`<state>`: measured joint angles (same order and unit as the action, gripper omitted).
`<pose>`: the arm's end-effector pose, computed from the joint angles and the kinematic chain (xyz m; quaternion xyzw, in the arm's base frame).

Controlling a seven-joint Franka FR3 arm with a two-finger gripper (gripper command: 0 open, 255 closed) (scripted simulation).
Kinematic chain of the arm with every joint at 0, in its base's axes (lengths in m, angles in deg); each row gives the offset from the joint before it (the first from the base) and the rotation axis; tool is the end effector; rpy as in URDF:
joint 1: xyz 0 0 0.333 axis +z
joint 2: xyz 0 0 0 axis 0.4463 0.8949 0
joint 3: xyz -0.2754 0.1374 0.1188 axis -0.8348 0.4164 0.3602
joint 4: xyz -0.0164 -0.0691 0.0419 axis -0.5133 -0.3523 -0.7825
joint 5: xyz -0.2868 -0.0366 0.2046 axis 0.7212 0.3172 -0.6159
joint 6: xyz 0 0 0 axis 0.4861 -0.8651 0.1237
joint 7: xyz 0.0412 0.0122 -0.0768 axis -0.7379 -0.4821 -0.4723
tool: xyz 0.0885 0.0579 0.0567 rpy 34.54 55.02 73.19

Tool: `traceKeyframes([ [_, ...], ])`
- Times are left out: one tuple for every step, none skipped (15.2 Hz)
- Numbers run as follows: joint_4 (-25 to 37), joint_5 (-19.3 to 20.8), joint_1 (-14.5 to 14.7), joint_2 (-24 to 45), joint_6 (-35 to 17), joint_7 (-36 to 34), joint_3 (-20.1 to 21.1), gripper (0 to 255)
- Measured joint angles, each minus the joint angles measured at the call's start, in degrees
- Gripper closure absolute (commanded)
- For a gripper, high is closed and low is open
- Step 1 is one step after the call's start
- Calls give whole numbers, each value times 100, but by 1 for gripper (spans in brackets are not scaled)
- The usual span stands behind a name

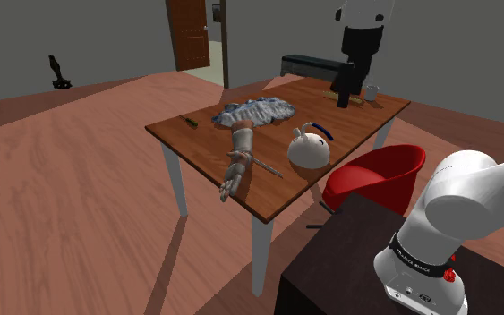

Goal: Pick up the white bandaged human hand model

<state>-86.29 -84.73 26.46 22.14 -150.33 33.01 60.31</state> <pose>0.2367 0.0139 0.6035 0.9977 0.0453 -0.0202 0.0458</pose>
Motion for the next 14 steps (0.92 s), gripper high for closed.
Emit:
traceKeyframes([
  [0, 0, 0, 0, 0, 0, 0, 0],
  [35, -50, -13, 103, -25, -119, 71, 0],
  [138, -109, -44, 291, -41, -290, 157, 0],
  [240, -172, -81, 517, -82, -488, 253, 0],
  [276, -236, -118, 700, -139, -697, 345, 0],
  [362, -302, -156, 927, -194, -922, 447, 0],
  [480, -353, -201, 1175, -235, -1137, 533, 0],
  [653, -404, -241, 1437, -232, -1363, 628, 0],
  [822, -449, -280, 1699, -237, -1594, 719, 0],
  [892, -506, -305, 1929, -305, -1841, 820, 0],
  [1040, -537, -342, 2181, -322, -2062, 893, 0],
  [1177, -572, -371, 2431, -351, -2293, 969, 0],
  [1396, -584, -407, 2747, -366, -2523, 1040, 0],
  [1584, -604, -430, 3011, -352, -2753, 1102, 0],
])
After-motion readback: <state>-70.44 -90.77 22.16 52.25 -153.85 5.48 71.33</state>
